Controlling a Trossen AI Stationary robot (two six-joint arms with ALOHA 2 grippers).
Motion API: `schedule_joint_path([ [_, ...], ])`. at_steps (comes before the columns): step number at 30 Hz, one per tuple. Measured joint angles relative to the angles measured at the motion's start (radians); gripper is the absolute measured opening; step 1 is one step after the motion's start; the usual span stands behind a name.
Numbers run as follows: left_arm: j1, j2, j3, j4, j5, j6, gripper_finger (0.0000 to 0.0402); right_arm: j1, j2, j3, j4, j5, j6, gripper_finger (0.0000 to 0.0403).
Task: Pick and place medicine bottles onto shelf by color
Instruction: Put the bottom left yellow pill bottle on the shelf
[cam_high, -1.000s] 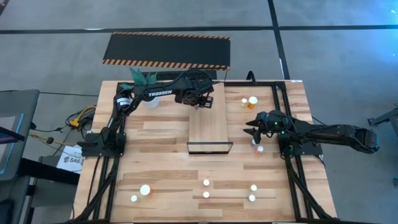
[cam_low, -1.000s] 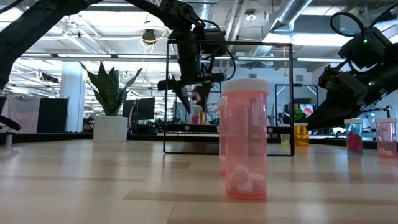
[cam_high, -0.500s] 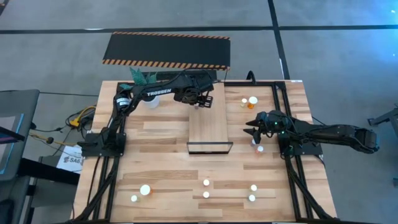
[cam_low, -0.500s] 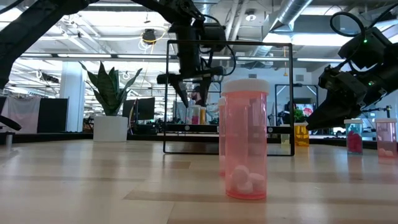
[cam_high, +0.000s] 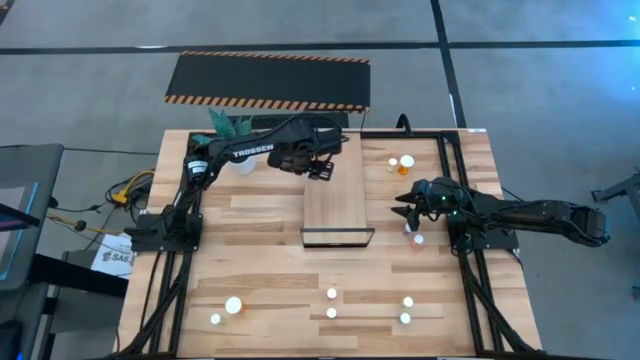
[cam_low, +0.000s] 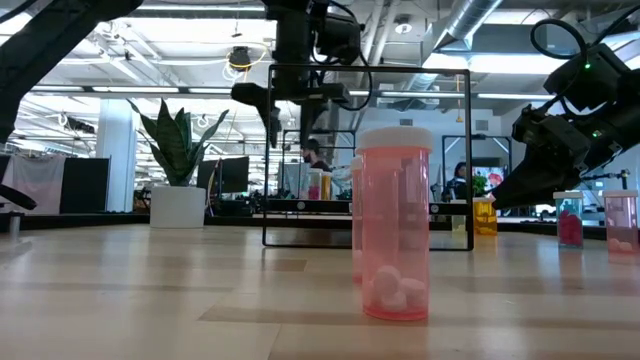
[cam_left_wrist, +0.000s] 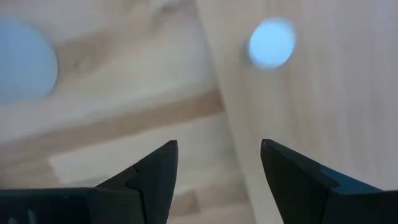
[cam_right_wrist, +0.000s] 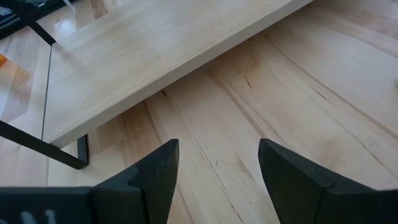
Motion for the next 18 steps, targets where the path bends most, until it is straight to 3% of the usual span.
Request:
schedule_joint_path([
  [7, -0.045, 0.000, 0.000, -0.070, 0.043, -0.029, 0.0218, 0.000, 0.000, 0.000, 0.000, 0.000, 0.000, 0.0246],
  [18, -0.193, -0.028, -0.001, -0.073, -0.022, -0.098, 0.0218, 0.000, 0.000, 0.000, 0.000, 0.000, 0.000, 0.0246],
])
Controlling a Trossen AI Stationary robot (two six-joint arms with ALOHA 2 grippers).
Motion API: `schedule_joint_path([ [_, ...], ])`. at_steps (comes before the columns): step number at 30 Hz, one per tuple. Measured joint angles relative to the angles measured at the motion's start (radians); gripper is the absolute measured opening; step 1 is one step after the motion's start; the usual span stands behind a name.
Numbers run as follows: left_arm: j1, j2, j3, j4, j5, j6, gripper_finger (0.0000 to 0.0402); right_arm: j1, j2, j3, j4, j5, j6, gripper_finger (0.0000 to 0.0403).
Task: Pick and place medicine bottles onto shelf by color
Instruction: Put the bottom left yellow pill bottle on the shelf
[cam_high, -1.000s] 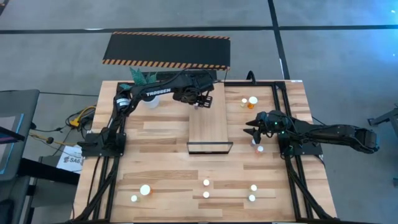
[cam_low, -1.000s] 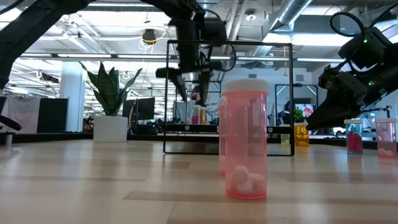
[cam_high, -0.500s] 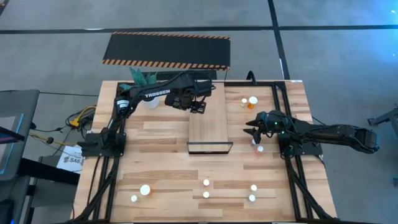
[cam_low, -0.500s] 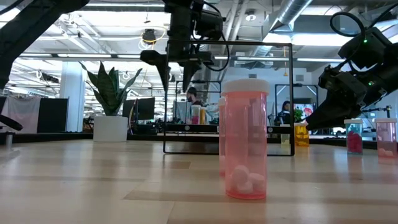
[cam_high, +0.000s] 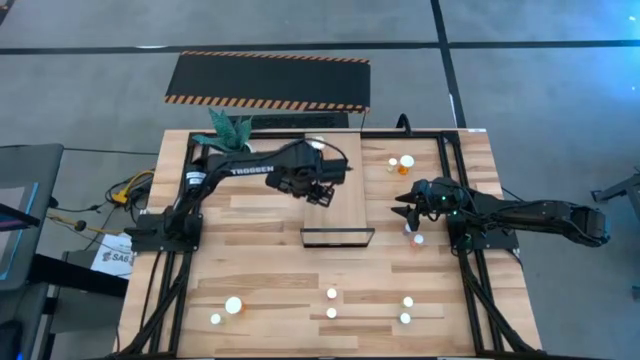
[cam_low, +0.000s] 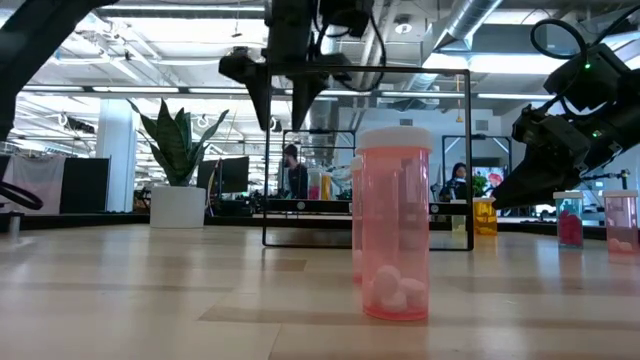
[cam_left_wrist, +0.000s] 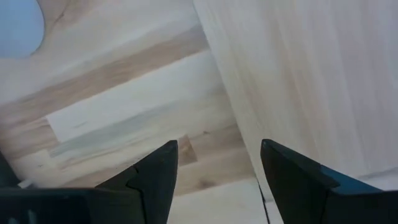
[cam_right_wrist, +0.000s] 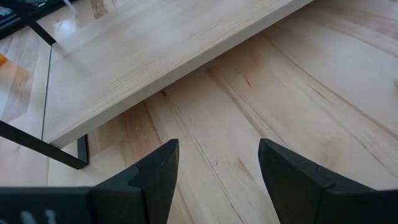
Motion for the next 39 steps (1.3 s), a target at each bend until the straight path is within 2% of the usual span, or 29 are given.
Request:
schedule_joint_path([
  [8, -0.130, -0.046, 0.000, -0.006, -0.097, -0.101, 0.0218, 0.000, 0.000, 0.000, -0.002, 0.000, 0.000, 0.0246],
  [18, -0.269, -0.093, -0.001, -0.006, -0.287, -0.107, 0.0218, 0.000, 0.000, 0.000, -0.002, 0.000, 0.000, 0.0246],
  [22, -0.327, -0.106, -0.044, -0.005, -0.340, -0.138, 0.0218, 0.000, 0.000, 0.000, 0.000, 0.000, 0.000, 0.0246],
  [25, -0.362, -0.127, -0.108, -0.005, -0.314, -0.245, 0.0214, 0.000, 0.000, 0.000, -0.002, 0.000, 0.000, 0.0246],
  [33, -0.484, -0.234, -0.348, -0.006, -0.115, -0.618, 0.0201, 0.000, 0.000, 0.000, 0.000, 0.000, 0.000, 0.0246],
  [39, -0.650, -0.283, -0.469, 0.020, -0.088, -0.936, 0.0201, 0.000, 0.000, 0.000, 0.000, 0.000, 0.000, 0.0246],
])
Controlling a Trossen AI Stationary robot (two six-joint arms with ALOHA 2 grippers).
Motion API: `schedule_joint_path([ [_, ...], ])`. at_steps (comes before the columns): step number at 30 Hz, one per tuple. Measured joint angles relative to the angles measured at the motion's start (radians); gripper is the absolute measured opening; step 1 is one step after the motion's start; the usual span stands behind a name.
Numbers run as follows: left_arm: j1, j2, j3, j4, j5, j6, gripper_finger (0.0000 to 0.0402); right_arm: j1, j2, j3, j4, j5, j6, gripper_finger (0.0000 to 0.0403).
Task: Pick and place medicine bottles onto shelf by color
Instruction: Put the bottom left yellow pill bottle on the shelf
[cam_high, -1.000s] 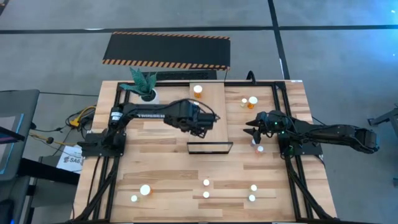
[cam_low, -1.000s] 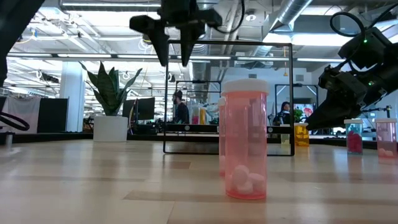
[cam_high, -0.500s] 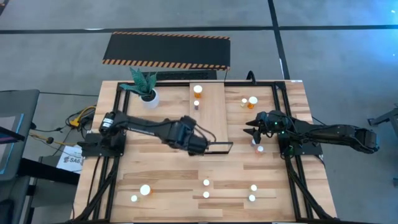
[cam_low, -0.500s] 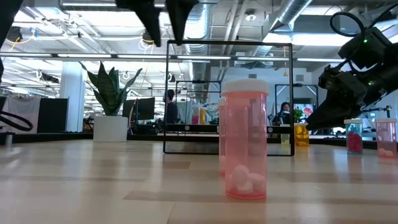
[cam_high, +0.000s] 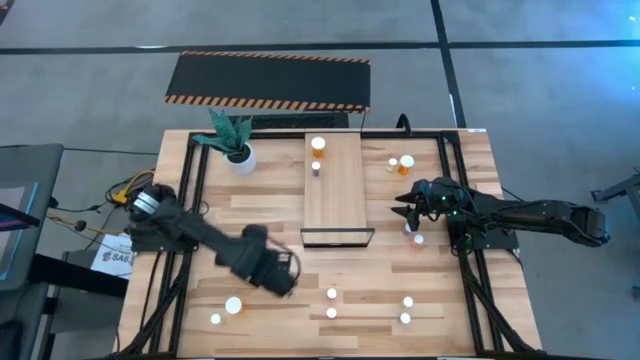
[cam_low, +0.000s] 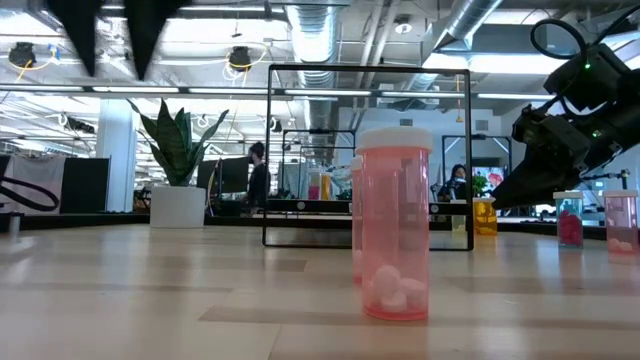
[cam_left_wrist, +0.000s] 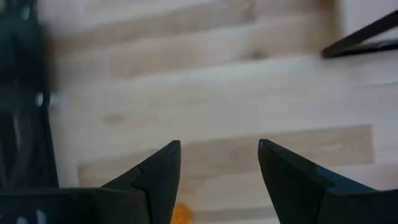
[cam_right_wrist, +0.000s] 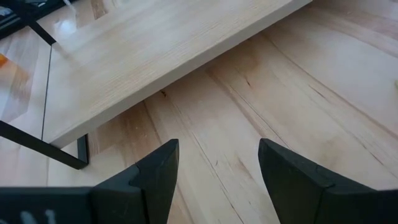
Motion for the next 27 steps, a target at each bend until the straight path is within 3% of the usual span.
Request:
schedule_joint_path([
  [12, -0.233, 0.005, -0.072, 0.033, 0.148, -0.418, 0.0201, 0.000, 0.000, 0.000, 0.000, 0.000, 0.000, 0.0246],
  [19, -0.352, -0.026, -0.133, 0.085, 0.171, -0.624, 0.0201, 0.000, 0.000, 0.000, 0.000, 0.000, 0.000, 0.0246],
  [27, -0.453, -0.139, -0.328, 0.377, 0.195, -0.846, 0.0201, 0.000, 0.000, 0.000, 0.000, 0.000, 0.000, 0.0246],
])
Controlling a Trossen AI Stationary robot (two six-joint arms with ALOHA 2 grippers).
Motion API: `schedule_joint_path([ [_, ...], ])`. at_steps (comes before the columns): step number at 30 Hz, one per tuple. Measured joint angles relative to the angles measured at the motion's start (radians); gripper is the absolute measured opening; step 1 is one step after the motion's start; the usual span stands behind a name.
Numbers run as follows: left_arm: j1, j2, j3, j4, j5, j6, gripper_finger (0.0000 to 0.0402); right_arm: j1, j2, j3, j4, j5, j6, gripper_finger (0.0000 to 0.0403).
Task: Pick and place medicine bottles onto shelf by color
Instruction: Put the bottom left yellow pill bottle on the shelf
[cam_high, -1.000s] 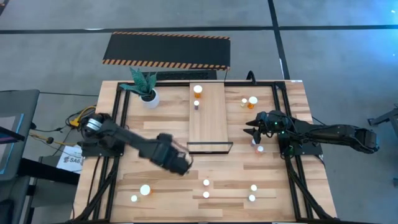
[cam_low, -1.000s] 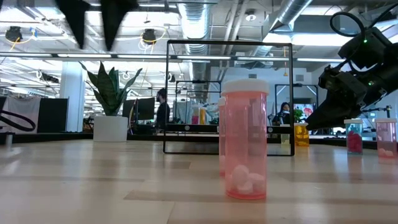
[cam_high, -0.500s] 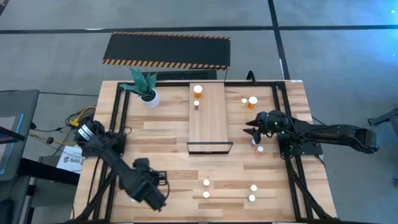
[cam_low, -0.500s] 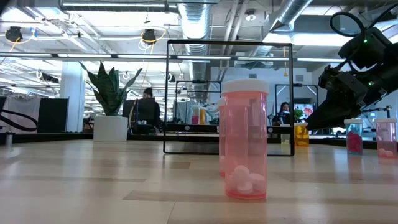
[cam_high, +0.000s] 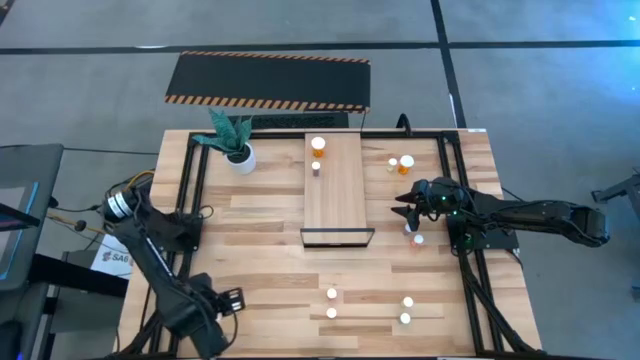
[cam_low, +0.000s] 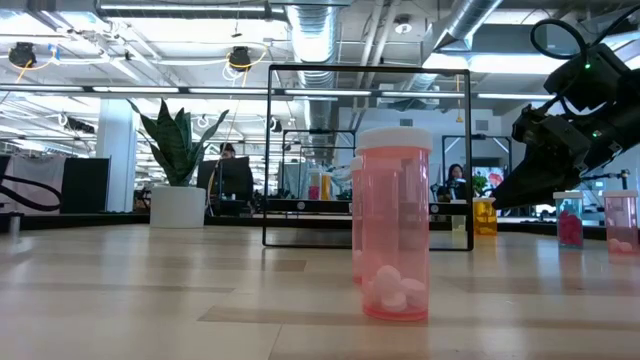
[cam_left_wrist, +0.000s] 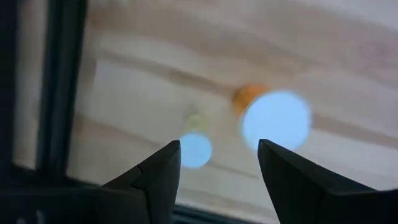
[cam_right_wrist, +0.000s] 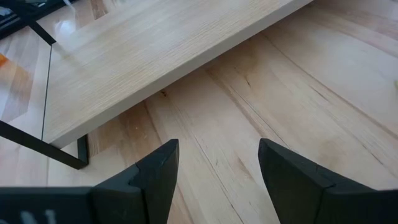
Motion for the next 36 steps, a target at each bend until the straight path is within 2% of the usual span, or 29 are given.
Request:
schedule_joint_path([
  [2, -0.014, -0.004, -0.031, 0.051, 0.010, -0.030, 0.0201, 0.000, 0.000, 0.000, 0.000, 0.000, 0.000, 0.0246],
  [12, -0.053, -0.004, -0.039, 0.074, 0.024, -0.127, 0.0201, 0.000, 0.000, 0.000, 0.000, 0.000, 0.000, 0.0246],
  [26, -0.052, -0.003, -0.162, 0.231, 0.013, -0.120, 0.0201, 0.000, 0.000, 0.000, -0.001, 0.000, 0.000, 0.0246],
  [36, -0.052, -0.002, -0.168, 0.243, 0.008, -0.118, 0.0195, 0.000, 0.000, 0.000, 0.000, 0.000, 0.000, 0.0246],
])
